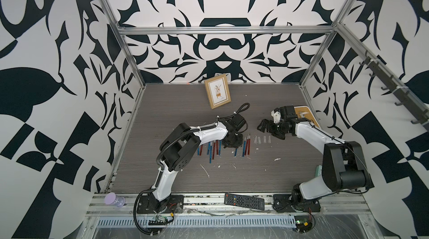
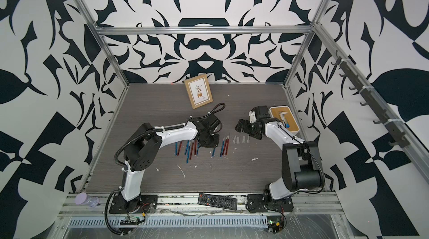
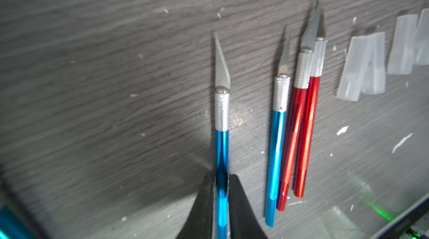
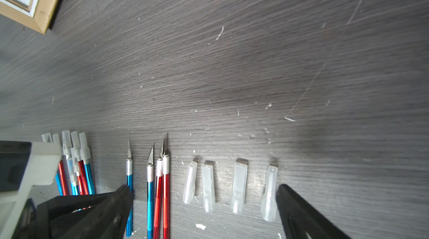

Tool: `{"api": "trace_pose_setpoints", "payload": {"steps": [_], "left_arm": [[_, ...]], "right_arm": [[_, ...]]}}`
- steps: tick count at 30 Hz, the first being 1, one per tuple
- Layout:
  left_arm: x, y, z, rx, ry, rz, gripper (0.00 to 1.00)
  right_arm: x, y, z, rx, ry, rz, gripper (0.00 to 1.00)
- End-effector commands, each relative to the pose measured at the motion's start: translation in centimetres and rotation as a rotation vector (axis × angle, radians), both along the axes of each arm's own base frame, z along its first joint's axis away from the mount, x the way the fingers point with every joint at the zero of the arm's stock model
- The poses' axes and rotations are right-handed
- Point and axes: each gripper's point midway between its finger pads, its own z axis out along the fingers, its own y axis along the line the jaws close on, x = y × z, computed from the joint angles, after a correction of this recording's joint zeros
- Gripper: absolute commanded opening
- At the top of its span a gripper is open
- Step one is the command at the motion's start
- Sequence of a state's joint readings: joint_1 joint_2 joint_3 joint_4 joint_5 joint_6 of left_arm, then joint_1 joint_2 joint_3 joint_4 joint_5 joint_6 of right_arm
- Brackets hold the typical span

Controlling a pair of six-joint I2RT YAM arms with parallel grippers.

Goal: Remove protective caps from carving knives
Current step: Place the carving knife at the center of the board.

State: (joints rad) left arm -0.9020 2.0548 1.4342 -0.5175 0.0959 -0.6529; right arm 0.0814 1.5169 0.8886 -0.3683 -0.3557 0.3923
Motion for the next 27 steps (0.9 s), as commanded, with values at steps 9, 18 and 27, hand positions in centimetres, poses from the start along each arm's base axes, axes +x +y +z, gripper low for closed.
{"api": "trace_pose_setpoints", "payload": {"steps": [9, 18, 27], "left_arm": [[-0.1, 0.1, 0.0, 0.026, 0.009, -0.004, 0.24], [0.4, 0.0, 2.0, 0.007, -0.032, -0.005, 0.27], [0.8, 1.1, 3.9, 0.025, -0.096, -0.005, 0.51]], "right_arm": [[0.4, 0.0, 0.8, 0.01, -0.028, 0.0, 1.0], [0.6, 0.0, 1.2, 0.005, -0.038, 0.002, 1.0], [0.5, -0.1, 1.2, 0.005, -0.023, -0.009, 1.0]]}}
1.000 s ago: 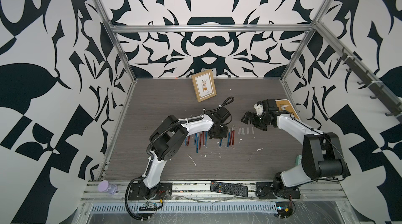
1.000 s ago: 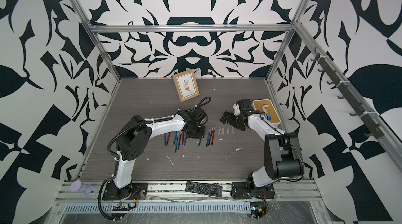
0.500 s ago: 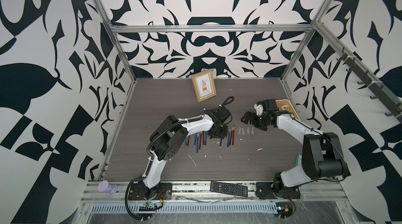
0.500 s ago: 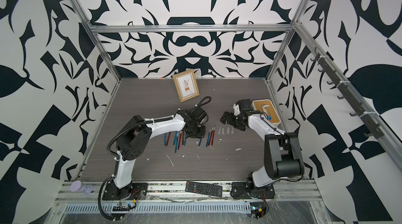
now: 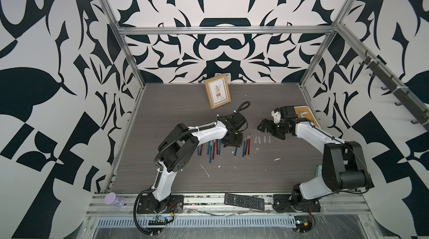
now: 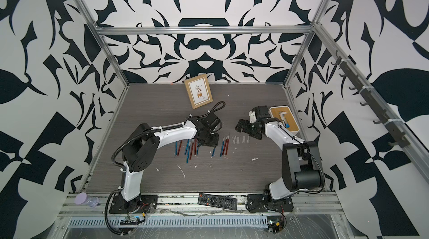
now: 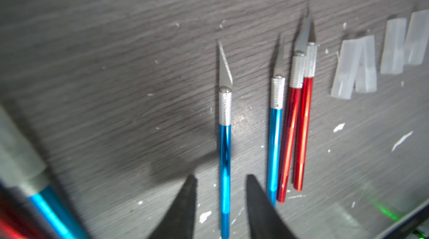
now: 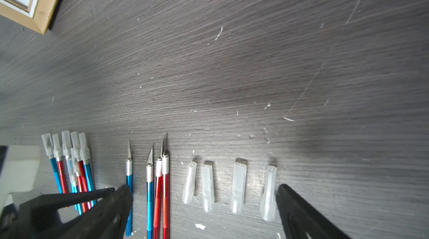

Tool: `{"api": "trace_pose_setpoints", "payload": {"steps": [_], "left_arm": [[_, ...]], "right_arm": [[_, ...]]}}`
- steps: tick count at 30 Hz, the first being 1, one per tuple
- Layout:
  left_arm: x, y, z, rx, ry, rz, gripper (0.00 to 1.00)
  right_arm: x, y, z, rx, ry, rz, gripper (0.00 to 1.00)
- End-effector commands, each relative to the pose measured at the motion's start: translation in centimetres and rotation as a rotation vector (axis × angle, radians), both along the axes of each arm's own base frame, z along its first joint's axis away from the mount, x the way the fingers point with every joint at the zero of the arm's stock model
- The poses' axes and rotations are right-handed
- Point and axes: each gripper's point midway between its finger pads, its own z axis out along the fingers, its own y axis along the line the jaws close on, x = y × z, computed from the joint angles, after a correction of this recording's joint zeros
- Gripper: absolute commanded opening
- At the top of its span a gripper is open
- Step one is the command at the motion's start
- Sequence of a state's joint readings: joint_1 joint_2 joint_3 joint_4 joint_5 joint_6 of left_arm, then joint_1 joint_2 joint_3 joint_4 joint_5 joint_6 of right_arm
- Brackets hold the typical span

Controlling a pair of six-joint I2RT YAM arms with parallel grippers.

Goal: Remove protective caps from carving knives
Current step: Place the carving knife at the center of the board, then pick up the carving knife from the center of the board.

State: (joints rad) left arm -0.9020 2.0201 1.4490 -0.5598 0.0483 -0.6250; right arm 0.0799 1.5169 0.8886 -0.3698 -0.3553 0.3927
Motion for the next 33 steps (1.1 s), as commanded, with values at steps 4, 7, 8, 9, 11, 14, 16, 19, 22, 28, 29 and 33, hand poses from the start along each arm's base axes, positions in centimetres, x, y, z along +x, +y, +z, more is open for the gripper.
{"api": "trace_pose_setpoints", "payload": {"steps": [4, 7, 8, 9, 11, 14, 16, 19, 22, 28, 29, 33], "left_arm": [[0.4, 1.1, 2.9, 0.011, -0.066, 0.013, 0.77], [0.5, 1.8, 3.2, 0.034, -0.084, 0.024, 0.94], [0.6, 2.1, 3.3, 0.048, -0.093, 0.029, 0.99], [0.7, 2.7, 3.4, 0.066, -0.102, 0.041, 1.0], [0.8, 3.4, 3.5, 0.089, -0.109, 0.052, 1.0], [1.0, 4.5, 3.6, 0.114, -0.12, 0.066, 1.0], [0.9, 5.2, 3.4, 0.131, -0.118, 0.07, 1.0], [0.8, 6.0, 3.1, 0.161, -0.118, 0.075, 1.0], [0.7, 6.9, 2.8, 0.201, -0.122, 0.079, 1.0], [0.7, 7.7, 1.9, 0.248, -0.102, 0.081, 0.95], [0.6, 7.8, 1.7, 0.255, -0.098, 0.079, 0.93], [0.7, 7.8, 1.1, 0.273, -0.086, 0.075, 0.86]], "right_arm": [[0.6, -0.2, 1.1, 0.003, -0.016, -0.022, 1.0], [0.7, -0.2, 1.2, -0.001, -0.016, -0.027, 1.0], [0.7, -0.3, 1.2, -0.003, -0.016, -0.029, 1.0], [0.7, -0.3, 1.2, -0.005, -0.014, -0.03, 1.0], [0.7, -0.3, 1.2, -0.007, -0.012, -0.03, 1.0], [0.7, -0.1, 1.1, 0.002, -0.008, -0.022, 1.0], [0.8, 0.3, 1.2, 0.022, -0.009, -0.008, 1.0], [0.9, 0.6, 1.2, 0.033, -0.017, -0.002, 1.0], [1.0, 0.7, 1.3, 0.041, -0.022, -0.002, 1.0], [1.2, 1.0, 1.2, 0.055, -0.022, 0.001, 1.0], [1.2, 1.1, 1.2, 0.058, -0.02, 0.002, 1.0], [1.4, 1.2, 1.2, 0.06, -0.023, 0.005, 0.99]]}}
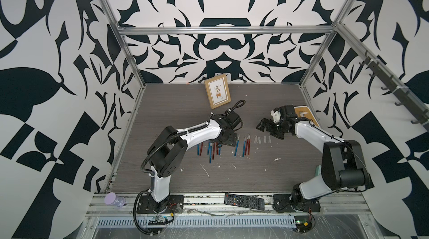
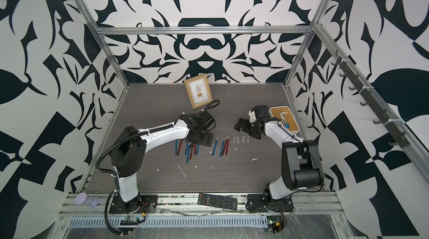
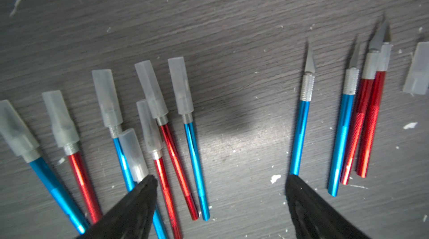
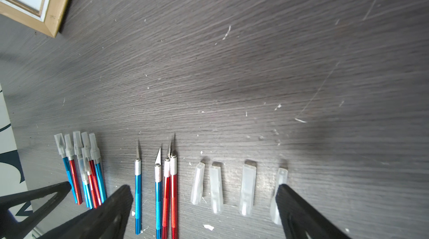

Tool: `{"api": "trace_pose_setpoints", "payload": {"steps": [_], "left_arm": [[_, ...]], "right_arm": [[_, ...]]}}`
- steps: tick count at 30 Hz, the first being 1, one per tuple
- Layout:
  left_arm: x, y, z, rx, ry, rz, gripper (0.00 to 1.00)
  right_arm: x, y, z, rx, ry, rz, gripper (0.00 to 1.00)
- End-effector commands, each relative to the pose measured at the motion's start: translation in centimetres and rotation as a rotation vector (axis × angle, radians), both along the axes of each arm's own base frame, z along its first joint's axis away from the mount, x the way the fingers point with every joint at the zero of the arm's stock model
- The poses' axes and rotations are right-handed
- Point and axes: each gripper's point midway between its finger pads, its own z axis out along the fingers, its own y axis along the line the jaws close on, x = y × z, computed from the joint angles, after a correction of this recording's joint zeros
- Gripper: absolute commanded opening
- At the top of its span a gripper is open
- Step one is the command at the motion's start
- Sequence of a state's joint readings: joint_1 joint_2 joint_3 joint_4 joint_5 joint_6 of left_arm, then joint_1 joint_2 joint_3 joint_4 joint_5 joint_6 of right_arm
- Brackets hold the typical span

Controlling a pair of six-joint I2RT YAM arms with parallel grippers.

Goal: Remove protective caps from carving knives
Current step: Pick up the carving knife from the center of the board.

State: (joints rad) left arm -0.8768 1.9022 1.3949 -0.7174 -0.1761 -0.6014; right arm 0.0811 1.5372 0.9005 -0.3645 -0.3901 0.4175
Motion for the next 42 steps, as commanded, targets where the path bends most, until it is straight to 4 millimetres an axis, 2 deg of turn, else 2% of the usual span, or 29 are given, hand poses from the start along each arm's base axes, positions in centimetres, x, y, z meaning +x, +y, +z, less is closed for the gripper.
{"api": "trace_pose_setpoints", "payload": {"steps": [1, 14, 34, 42], "left_arm": [[-0.3, 1.1, -1.0, 0.067, 0.033, 0.01, 0.82], [-0.2, 1.0, -2.8, 0.103, 0.078, -0.001, 0.54], [-1.5, 1.8, -4.7, 0.114, 0.134, 0.031, 0.36], [-2.3, 2.5, -5.4, 0.12, 0.159, 0.048, 0.33]], "right_arm": [[1.1, 0.6, 1.2, 0.021, -0.038, 0.009, 0.99], [1.1, 0.6, 1.2, 0.022, -0.039, 0.016, 0.98], [0.8, 0.5, 1.1, 0.014, -0.04, 0.018, 0.97], [0.9, 0.6, 1.0, 0.019, -0.04, 0.018, 0.97]]}}
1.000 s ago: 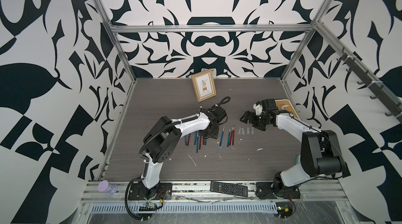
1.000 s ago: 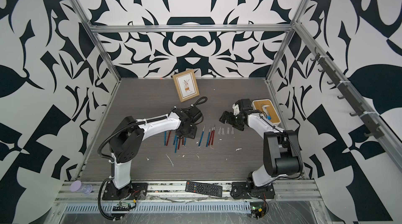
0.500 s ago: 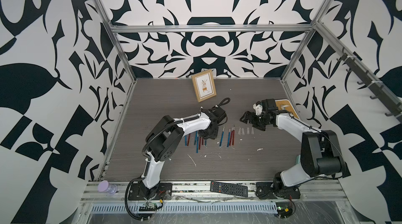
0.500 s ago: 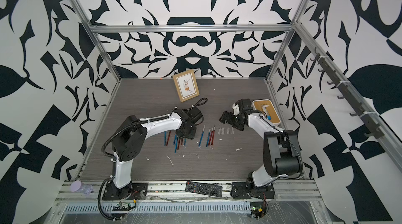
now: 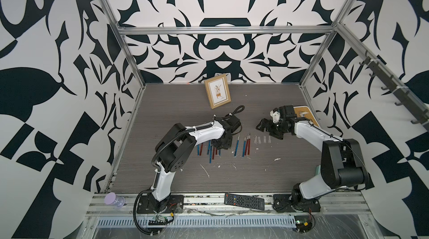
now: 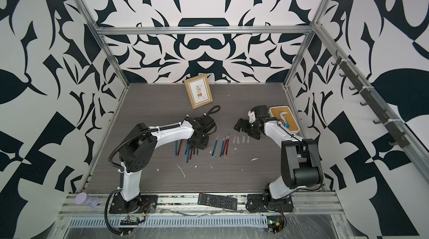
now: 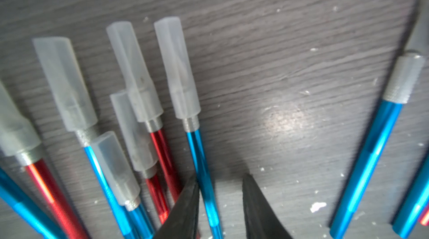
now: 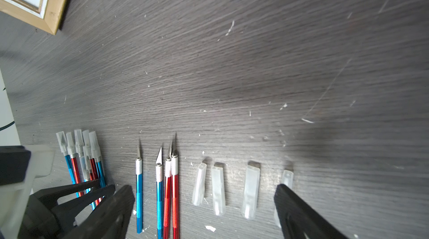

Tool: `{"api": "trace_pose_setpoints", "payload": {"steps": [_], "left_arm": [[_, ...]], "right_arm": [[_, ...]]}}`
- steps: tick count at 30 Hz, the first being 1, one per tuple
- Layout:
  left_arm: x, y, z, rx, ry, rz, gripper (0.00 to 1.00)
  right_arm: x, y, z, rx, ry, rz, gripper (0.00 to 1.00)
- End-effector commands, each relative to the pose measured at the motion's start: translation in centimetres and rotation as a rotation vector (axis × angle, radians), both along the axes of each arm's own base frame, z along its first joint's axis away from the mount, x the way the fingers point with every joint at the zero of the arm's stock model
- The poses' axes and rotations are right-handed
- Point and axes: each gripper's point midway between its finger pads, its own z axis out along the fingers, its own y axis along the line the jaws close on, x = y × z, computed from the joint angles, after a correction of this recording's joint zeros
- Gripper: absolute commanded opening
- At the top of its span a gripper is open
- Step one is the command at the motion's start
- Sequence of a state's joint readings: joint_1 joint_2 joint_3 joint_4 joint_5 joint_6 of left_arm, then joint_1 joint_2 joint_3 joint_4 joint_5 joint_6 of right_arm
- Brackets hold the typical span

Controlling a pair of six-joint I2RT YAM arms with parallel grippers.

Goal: Remove protective caps from carving knives
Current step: Pick up the carving knife from the center of the board.

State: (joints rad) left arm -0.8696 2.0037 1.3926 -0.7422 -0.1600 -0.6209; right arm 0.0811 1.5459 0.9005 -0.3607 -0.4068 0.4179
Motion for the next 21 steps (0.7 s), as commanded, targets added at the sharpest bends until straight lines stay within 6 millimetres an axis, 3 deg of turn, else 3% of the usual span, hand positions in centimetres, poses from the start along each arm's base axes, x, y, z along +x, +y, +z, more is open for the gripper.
{"api": "trace_pose_setpoints", "payload": {"steps": [1, 7, 12, 21], "left_arm": [[-1.5, 1.4, -1.4, 0.037, 0.064, 0.026, 0.31], [-1.5, 1.2, -1.2, 0.029, 0.066, 0.018, 0.16], [-1.3, 0.5, -0.5, -0.002, 0.06, 0.009, 0.09], [-1.2, -4.5, 3.5, -0.309, 0.037, -0.086, 0.05]], "right_arm": [[0.9, 0.3, 1.2, 0.003, -0.046, 0.011, 0.97], [0.8, 0.2, 1.2, 0.002, -0.047, 0.008, 0.97], [0.9, 0.3, 1.3, 0.002, -0.051, 0.009, 0.97], [1.1, 0.7, 1.9, 0.023, -0.072, 0.021, 0.95]]}}
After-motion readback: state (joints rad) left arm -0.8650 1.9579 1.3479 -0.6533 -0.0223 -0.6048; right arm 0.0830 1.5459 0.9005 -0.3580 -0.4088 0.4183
